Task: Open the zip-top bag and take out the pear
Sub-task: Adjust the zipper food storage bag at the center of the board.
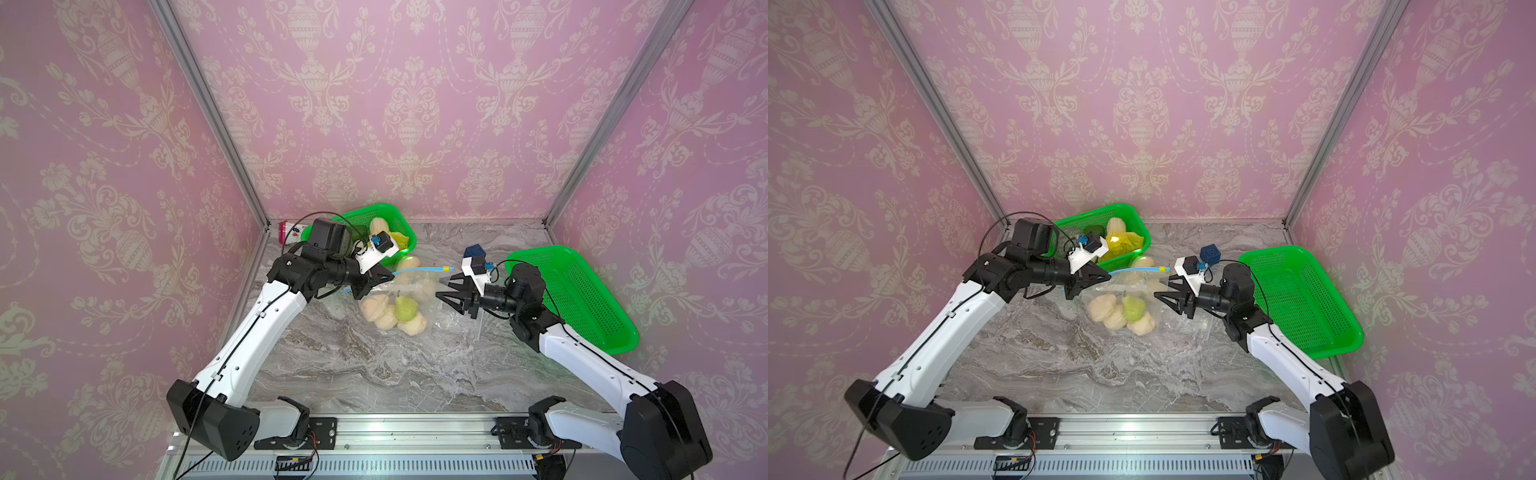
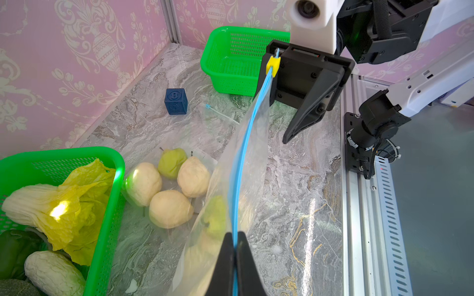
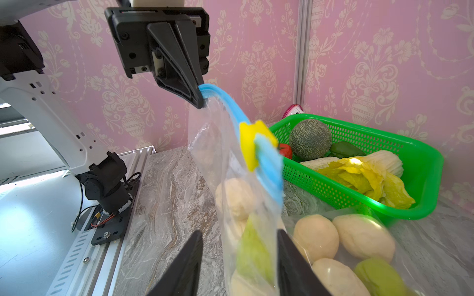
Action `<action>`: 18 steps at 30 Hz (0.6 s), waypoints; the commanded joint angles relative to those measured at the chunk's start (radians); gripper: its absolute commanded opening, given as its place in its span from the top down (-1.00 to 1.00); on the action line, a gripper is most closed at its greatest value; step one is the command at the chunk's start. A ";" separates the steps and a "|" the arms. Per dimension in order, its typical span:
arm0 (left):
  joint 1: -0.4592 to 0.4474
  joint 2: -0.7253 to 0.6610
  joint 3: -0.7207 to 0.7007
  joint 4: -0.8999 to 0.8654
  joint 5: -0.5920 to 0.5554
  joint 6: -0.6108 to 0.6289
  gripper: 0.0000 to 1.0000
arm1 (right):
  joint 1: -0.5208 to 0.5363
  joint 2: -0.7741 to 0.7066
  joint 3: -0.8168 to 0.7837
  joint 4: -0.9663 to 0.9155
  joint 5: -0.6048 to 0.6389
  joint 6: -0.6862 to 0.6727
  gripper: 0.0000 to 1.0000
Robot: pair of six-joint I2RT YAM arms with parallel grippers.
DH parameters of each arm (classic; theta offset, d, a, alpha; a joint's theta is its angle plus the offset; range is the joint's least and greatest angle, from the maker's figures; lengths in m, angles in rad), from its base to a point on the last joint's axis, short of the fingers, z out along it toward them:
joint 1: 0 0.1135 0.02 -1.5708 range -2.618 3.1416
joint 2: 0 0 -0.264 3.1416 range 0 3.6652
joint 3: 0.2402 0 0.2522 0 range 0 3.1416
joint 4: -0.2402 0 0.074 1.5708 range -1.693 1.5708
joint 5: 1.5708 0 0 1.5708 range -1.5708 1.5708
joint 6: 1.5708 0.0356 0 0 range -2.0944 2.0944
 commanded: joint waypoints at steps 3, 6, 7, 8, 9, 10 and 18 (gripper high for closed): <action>-0.005 0.016 0.033 -0.012 -0.004 0.044 1.00 | 0.044 0.062 0.059 0.058 0.036 0.022 0.16; -0.005 0.010 0.037 -0.016 -0.006 0.051 1.00 | 0.055 0.087 0.075 0.070 0.048 0.025 0.35; -0.005 0.008 0.039 -0.018 -0.007 0.055 1.00 | 0.055 0.090 0.074 0.073 0.053 0.025 0.42; -0.005 0.004 0.040 -0.018 -0.007 0.057 0.96 | 0.056 0.090 0.074 0.075 0.058 0.025 0.50; -0.004 0.004 0.044 -0.018 -0.009 0.058 0.87 | 0.056 0.087 0.075 0.078 0.058 0.021 0.59; -0.005 0.001 0.046 -0.015 -0.008 0.059 0.75 | 0.056 0.087 0.073 0.083 0.056 0.020 0.69; -0.005 0.027 0.105 0.013 0.048 0.054 -0.19 | 0.057 0.076 0.036 0.172 0.049 0.065 0.70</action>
